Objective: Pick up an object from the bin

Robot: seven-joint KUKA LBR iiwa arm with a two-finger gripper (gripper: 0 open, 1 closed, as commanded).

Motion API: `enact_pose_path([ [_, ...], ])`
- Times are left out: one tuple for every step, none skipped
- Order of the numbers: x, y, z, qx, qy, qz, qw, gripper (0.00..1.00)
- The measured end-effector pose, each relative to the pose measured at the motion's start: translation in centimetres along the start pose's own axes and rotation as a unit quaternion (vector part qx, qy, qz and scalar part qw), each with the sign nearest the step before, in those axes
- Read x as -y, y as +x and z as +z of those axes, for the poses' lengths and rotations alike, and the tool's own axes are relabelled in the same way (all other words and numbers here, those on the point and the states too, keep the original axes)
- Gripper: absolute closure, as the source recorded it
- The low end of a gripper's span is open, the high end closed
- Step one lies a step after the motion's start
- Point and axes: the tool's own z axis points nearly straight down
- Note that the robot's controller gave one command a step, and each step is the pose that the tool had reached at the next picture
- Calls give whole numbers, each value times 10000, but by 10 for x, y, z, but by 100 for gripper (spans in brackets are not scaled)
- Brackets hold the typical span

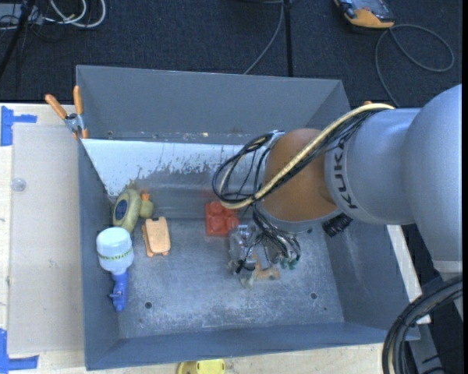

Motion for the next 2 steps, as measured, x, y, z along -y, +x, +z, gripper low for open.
enact_pose_path([
  [0,2,2,-21,0,6,10000,0],
  [0,2,2,-22,0,9,10000,0],
])
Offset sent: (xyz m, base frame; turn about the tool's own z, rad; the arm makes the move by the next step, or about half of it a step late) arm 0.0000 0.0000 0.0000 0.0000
